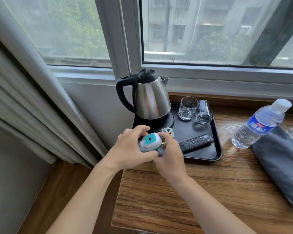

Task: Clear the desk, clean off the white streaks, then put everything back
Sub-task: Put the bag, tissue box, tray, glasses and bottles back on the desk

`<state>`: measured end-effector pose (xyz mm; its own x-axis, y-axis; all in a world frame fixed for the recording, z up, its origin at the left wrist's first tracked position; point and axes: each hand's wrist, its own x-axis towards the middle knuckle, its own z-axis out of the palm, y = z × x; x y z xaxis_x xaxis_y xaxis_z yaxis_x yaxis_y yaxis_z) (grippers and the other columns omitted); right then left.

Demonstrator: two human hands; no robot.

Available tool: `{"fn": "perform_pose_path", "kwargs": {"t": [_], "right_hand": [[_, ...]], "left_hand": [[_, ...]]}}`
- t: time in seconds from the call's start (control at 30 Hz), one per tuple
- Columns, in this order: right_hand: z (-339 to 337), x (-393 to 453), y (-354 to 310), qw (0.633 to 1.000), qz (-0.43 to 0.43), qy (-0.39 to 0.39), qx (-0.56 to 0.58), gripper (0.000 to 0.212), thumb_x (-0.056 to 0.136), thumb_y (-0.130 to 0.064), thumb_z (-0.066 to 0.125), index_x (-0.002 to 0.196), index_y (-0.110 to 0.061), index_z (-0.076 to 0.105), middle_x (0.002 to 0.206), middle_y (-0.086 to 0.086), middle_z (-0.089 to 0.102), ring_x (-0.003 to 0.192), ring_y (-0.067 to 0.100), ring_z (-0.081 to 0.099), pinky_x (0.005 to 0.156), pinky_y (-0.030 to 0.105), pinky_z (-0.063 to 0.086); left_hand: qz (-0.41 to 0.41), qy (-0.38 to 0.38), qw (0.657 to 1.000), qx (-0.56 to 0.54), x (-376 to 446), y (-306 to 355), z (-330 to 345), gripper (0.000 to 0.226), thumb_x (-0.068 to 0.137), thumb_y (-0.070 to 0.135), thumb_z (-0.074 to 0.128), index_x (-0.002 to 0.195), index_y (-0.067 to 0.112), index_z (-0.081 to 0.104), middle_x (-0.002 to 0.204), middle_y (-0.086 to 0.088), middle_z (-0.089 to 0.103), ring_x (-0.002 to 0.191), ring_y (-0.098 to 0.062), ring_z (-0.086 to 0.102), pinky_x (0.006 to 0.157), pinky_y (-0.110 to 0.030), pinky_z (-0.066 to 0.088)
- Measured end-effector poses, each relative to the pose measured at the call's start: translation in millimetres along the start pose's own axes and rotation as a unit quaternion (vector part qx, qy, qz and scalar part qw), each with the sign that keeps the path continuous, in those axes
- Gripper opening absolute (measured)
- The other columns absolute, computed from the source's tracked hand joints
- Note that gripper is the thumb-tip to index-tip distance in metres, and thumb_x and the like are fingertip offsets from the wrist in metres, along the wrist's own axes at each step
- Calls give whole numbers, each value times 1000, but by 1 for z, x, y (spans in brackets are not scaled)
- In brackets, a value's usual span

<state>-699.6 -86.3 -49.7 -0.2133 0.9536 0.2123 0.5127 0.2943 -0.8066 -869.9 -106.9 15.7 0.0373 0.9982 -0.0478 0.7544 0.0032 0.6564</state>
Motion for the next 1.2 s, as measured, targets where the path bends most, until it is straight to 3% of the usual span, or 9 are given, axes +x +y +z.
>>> {"fn": "perform_pose_path", "kwargs": {"t": [0.07,0.17,0.27,0.47,0.7,0.87,1.0,1.1,1.2], "right_hand": [[6,2,-2,1000,-3,-2,15,63,77,-13,78,125,-38,48,106,-30,51,98,9,55,85,31,50],[12,6,0,999,-9,-15,30,62,80,-24,83,132,-33,49,114,-18,59,103,7,58,90,30,52],[6,9,7,1000,-29,-12,5,76,79,-32,87,143,-22,47,123,-10,58,113,7,54,100,23,45],[-29,21,36,990,-12,103,-100,57,79,-12,81,129,-15,54,111,-4,56,104,19,51,92,44,50],[-44,57,49,970,75,-100,-207,70,84,-38,74,148,-32,46,129,-10,61,123,26,40,100,42,30],[-39,65,43,972,76,-98,-198,47,87,-42,74,129,-36,54,107,-18,64,112,22,45,89,36,28],[-36,58,40,969,53,-133,-202,52,87,-41,72,133,-35,48,111,-17,63,110,20,44,95,38,32],[-48,66,34,985,57,-109,-123,55,89,-21,66,140,-25,47,114,-6,64,102,16,55,94,34,45],[-63,99,15,997,79,0,14,42,92,-17,70,132,-21,55,100,-6,66,84,6,62,80,27,52]], "left_hand": [[6,9,999,51,10,-1,0,61,70,65,76,124,42,58,108,24,63,105,-5,54,99,-39,48],[17,13,998,54,21,-9,-1,49,73,58,79,116,39,62,103,21,66,98,-4,58,96,-45,51],[23,28,998,55,29,-15,-4,54,71,59,78,118,38,63,106,20,68,100,-8,60,97,-44,49],[10,18,994,110,48,-29,3,59,83,50,82,135,37,59,127,14,67,114,-13,53,95,-36,31],[12,10,987,162,58,-25,-1,61,86,51,78,141,34,56,130,7,66,116,-16,52,103,-41,33],[28,5,984,174,59,-19,6,65,87,48,78,145,31,53,137,6,62,121,-18,51,104,-41,33],[14,13,989,149,55,-21,9,83,82,61,78,152,33,46,147,9,56,128,-17,50,106,-42,35],[-43,115,992,-29,53,-23,-4,66,86,53,79,144,31,55,137,10,60,111,-9,61,97,-35,51],[-124,256,948,-141,65,-25,-28,54,95,45,72,141,26,50,132,8,59,94,-7,64,93,-40,56]]}}
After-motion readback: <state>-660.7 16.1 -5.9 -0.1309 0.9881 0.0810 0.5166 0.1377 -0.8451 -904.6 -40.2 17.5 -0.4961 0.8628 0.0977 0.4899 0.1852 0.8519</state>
